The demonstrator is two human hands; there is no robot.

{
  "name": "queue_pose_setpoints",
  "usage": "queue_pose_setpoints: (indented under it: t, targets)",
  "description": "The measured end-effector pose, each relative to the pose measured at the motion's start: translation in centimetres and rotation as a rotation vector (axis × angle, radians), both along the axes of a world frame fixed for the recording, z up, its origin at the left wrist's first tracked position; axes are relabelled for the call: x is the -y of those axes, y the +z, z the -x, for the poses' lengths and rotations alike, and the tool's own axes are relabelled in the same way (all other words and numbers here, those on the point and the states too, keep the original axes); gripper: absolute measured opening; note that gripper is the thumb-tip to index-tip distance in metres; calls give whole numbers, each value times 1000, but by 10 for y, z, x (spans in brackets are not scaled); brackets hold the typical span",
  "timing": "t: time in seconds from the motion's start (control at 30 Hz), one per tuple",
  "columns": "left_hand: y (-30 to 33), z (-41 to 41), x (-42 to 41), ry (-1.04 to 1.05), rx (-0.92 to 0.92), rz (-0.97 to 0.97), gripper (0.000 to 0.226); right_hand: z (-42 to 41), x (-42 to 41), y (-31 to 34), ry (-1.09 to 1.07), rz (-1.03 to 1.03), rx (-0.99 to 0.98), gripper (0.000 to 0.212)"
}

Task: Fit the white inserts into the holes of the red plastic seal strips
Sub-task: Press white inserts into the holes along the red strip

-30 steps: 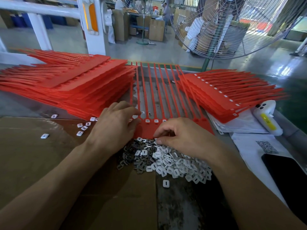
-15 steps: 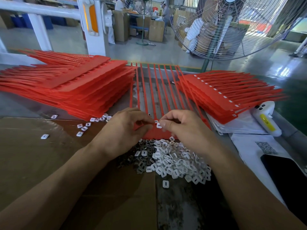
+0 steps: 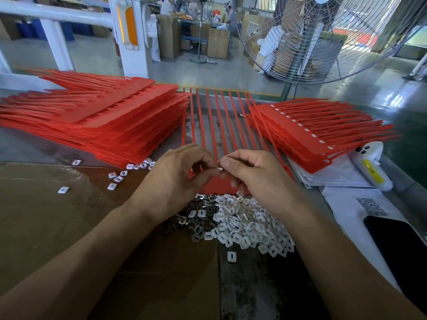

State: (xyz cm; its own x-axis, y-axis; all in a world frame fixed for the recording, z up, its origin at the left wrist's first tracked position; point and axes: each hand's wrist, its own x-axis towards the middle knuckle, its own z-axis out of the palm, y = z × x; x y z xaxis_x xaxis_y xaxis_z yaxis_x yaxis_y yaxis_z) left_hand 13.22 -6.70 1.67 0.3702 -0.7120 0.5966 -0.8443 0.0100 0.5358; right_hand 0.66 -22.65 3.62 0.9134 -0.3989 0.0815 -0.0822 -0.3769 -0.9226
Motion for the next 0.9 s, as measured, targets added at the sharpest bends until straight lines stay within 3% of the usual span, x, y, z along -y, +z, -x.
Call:
queue_pose_setpoints:
  t: [0.2,0.47,0.9]
  targets:
    - [0,1,1,34,-159,-45,3,-1,1,0,6,88,36,7]
    - [-7,-12,-4,286,17,-207,20,3,47,-8,-396,337,-113,12]
    - [-7,-12,-6,423,-85,-466,54,-8,57,-18,-401,484,-238,13]
